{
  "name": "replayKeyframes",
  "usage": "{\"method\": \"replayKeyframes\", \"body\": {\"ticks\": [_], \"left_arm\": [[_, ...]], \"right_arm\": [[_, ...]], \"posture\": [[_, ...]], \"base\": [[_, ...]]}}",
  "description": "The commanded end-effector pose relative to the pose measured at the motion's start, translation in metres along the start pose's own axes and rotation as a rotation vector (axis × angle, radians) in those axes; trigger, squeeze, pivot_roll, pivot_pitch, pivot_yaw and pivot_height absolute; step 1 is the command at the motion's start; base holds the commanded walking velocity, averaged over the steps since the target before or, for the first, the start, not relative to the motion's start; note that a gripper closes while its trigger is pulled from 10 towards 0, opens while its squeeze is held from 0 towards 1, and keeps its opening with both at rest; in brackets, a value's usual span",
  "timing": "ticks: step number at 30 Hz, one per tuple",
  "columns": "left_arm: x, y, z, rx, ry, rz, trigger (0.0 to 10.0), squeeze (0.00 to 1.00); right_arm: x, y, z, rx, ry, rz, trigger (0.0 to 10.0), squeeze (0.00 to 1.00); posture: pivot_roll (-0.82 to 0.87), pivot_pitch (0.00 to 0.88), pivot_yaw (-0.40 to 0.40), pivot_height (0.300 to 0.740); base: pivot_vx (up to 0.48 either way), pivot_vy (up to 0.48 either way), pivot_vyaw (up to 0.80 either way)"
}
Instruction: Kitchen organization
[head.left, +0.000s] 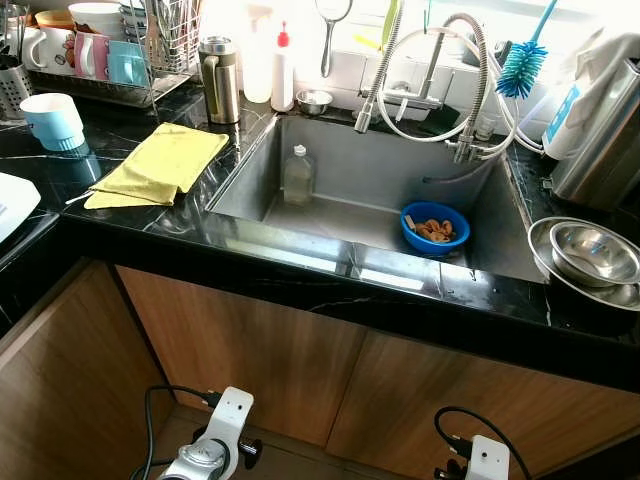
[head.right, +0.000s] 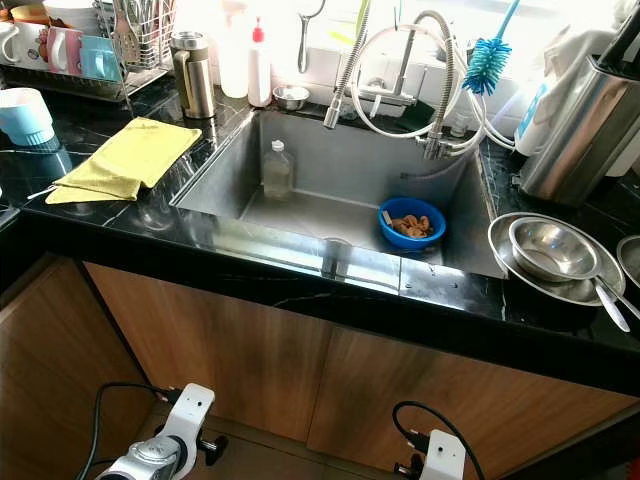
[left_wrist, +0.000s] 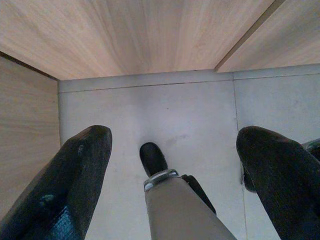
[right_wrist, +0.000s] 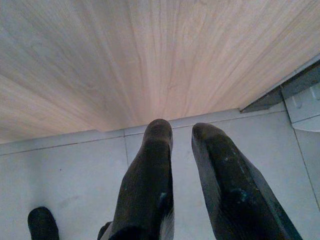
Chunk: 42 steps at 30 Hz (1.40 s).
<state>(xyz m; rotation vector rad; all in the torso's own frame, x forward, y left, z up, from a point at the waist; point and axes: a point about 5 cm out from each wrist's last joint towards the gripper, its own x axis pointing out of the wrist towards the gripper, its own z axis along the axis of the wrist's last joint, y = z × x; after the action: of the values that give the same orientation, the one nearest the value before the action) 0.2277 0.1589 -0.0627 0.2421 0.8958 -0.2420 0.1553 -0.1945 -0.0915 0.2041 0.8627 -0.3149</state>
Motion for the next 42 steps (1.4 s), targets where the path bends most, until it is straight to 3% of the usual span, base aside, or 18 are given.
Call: {"method": "replayKeyframes", "body": {"ticks": [1, 9, 22, 31, 42], "left_arm": [[-0.001, -0.001, -0.005, 0.006, 0.018, -0.004, 10.0, 0.00], [-0.001, 0.000, -0.006, 0.015, 0.029, -0.006, 10.0, 0.00], [0.003, -0.003, 0.030, 0.111, -0.045, -0.057, 10.0, 0.00], [0.002, 0.007, 0.030, 0.136, -0.035, -0.052, 10.0, 0.00], [0.002, -0.004, 0.019, 0.143, -0.013, -0.079, 10.0, 0.00]], "right_arm": [[0.001, -0.001, 0.003, 0.001, -0.010, -0.002, 10.0, 0.00], [0.001, 0.000, 0.005, 0.010, -0.016, -0.010, 10.0, 0.00], [0.006, -0.003, 0.026, 0.021, -0.092, -0.034, 10.0, 0.00], [0.004, 0.009, 0.022, 0.023, -0.106, -0.028, 10.0, 0.00], [0.001, 0.006, 0.014, 0.027, -0.102, -0.050, 10.0, 0.00]], "posture": [[0.12, 0.046, -0.116, 0.736], [0.11, 0.041, -0.096, 0.736], [0.04, 0.000, -0.006, 0.736], [0.03, 0.000, 0.024, 0.736], [0.01, 0.000, 0.033, 0.736]], "base": [[0.000, 0.000, 0.00], [0.000, 0.000, 0.00], [0.000, 0.000, 0.00], [0.000, 0.000, 0.00], [0.000, 0.000, 0.00]]}}
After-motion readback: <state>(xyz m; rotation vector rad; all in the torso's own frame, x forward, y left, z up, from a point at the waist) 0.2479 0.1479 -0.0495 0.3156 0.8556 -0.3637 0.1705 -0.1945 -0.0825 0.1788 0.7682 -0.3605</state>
